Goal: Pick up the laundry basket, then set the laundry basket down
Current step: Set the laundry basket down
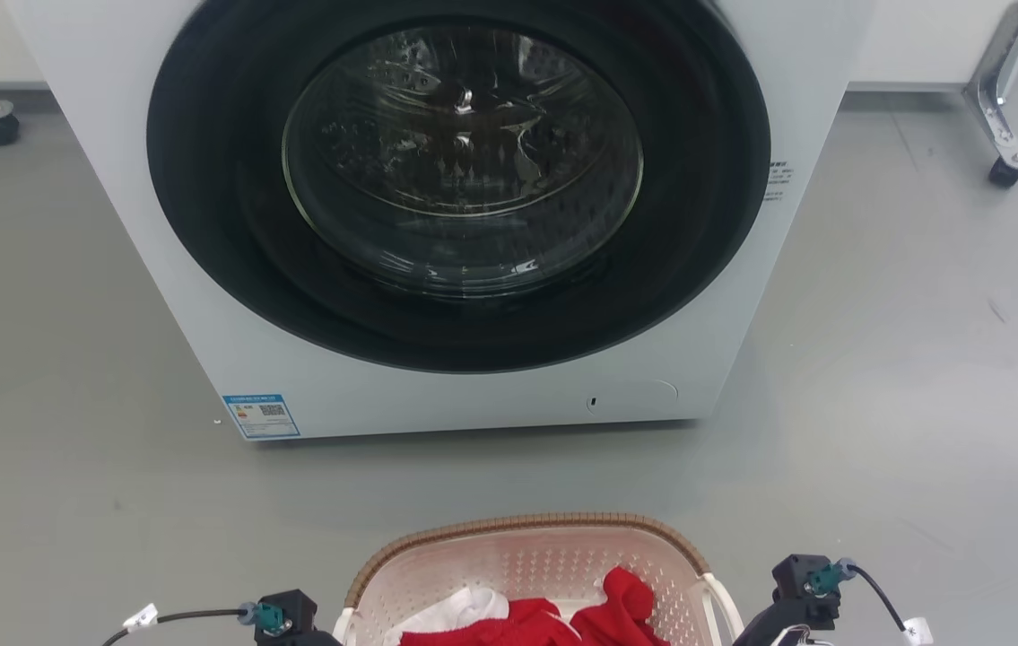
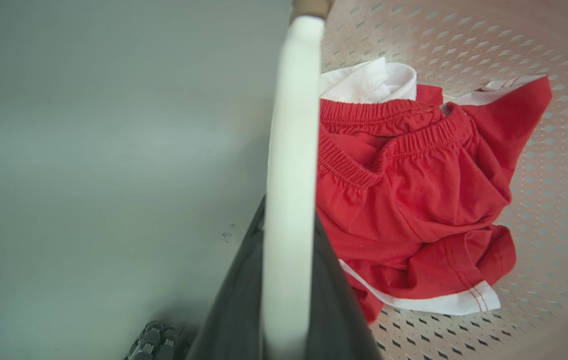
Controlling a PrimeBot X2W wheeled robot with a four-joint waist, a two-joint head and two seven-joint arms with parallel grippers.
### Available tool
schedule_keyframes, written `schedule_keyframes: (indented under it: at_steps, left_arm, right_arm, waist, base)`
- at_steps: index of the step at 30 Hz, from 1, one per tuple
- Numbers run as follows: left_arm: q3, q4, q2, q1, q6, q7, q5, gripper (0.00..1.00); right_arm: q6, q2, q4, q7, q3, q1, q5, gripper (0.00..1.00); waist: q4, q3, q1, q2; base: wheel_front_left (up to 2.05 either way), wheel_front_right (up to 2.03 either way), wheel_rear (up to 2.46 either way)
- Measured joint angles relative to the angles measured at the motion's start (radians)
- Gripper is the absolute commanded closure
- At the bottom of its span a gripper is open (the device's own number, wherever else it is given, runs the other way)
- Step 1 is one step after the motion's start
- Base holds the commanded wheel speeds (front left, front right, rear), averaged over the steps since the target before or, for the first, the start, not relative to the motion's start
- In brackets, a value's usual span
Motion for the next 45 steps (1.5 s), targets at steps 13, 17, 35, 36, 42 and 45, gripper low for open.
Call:
schedule_keyframes:
  at_steps: [13, 17, 35, 36, 42, 45]
  left_arm:
    - [-0.006, -0.016, 0.000, -0.105, 0.010, -0.086, 0.017, 1.00]
    - [-0.004, -0.020, 0.001, -0.147, 0.017, -0.108, 0.032, 1.00]
    - [0.004, -0.030, 0.017, -0.340, 0.017, -0.190, 0.053, 1.00]
    - [0.004, -0.030, 0.018, -0.352, 0.017, -0.194, 0.053, 1.00]
    - [0.003, -0.034, 0.020, -0.427, 0.018, -0.212, 0.062, 1.00]
    - [0.003, -0.035, 0.022, -0.462, 0.018, -0.222, 0.069, 1.00]
  right_arm:
    - [-0.014, -0.015, -0.024, -0.060, -0.008, -0.111, -0.002, 1.00]
    - [-0.019, -0.020, -0.034, -0.081, -0.010, -0.153, -0.003, 1.00]
    - [-0.044, -0.031, -0.066, -0.169, -0.026, -0.330, -0.017, 1.00]
    - [-0.044, -0.033, -0.067, -0.173, -0.027, -0.339, -0.017, 1.00]
    - [-0.051, -0.043, -0.074, -0.192, -0.031, -0.401, -0.024, 1.00]
    - [-0.052, -0.047, -0.077, -0.206, -0.033, -0.431, -0.025, 1.00]
  waist:
    - [-0.011, 0.153, 0.0001, 0.0000]
    - [-0.014, 0.208, 0.0001, 0.0000]
    - [-0.021, 0.471, 0.0001, 0.0002]
    - [-0.021, 0.486, 0.0001, 0.0001]
    - [-0.022, 0.576, 0.0000, 0.0002]
    - [-0.022, 0.621, 0.0001, 0.0001]
  base:
    - [0.00, 0.00, 0.00]
    - [0.00, 0.00, 0.00]
    - [0.00, 0.00, 0.00]
    - [0.00, 0.00, 0.00]
    - [0.00, 0.00, 0.00]
    - [0.00, 0.00, 0.00]
